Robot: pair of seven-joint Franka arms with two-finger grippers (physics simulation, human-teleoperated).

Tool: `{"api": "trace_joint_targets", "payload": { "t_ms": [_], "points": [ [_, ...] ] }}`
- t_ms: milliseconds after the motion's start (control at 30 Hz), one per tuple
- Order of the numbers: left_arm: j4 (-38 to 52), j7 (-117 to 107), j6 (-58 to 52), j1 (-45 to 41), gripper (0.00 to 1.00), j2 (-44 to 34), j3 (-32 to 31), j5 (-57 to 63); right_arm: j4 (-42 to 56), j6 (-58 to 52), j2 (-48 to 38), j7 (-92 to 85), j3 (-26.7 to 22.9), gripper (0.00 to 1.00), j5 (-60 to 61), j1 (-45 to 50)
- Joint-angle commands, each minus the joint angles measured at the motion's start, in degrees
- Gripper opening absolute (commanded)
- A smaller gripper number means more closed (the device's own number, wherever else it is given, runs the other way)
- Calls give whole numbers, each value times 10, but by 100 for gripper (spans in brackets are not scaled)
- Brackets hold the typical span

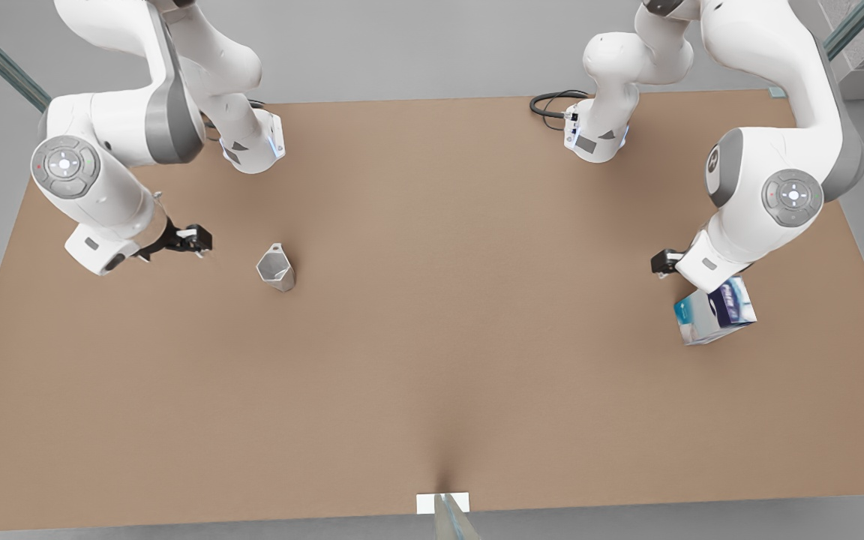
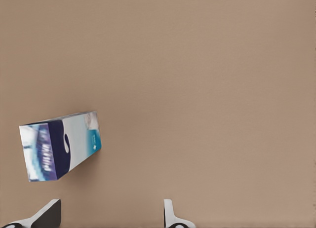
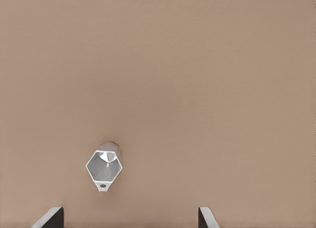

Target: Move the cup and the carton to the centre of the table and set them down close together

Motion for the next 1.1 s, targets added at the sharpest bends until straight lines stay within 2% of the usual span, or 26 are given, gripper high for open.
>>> {"api": "trace_joint_targets", "payload": {
  "t_ms": [0, 133, 233, 267, 400, 500, 567, 633, 700, 767, 833, 1067],
  "points": [
    [-2, -2, -4, -1, 100, 0, -1, 3, 0, -1, 0, 0, 0, 100, -1, 2],
    [4, 29, -2, 5, 100, 12, 3, 4, -1, 0, 25, 26, 4, 100, 0, 14],
    [50, 232, 3, 94, 100, 82, 4, 1, -45, 13, 53, 190, 25, 100, 53, 23],
    [74, 274, -4, 129, 100, 89, 4, 2, -93, 57, 48, 236, 26, 100, 81, 31],
    [76, 259, 4, 181, 99, 90, 8, 8, -214, 152, 41, 279, 32, 100, 99, 20],
    [79, 124, 17, 176, 100, 118, 16, 17, -258, 210, 45, 287, 33, 100, 136, 14],
    [69, 62, 32, 173, 99, 115, 14, 10, -294, 243, 36, 287, 33, 100, 158, 17],
    [22, 29, 31, 173, 99, 90, -4, 10, -344, 295, 20, 285, 33, 100, 181, 22],
    [-15, 30, 36, 174, 99, 76, -18, 9, -368, 324, 23, 280, 33, 100, 181, 21],
    [-40, 121, 96, 193, 98, 75, -18, 18, -391, 349, 22, 275, 33, 100, 181, 21],
    [-49, 161, 132, 214, 98, 81, -18, 23, -409, 371, 21, 263, 33, 100, 181, 21],
    [-83, 148, 133, 214, 98, 88, -18, 12, -439, 425, 39, 260, 33, 100, 181, 21]
  ]
}}
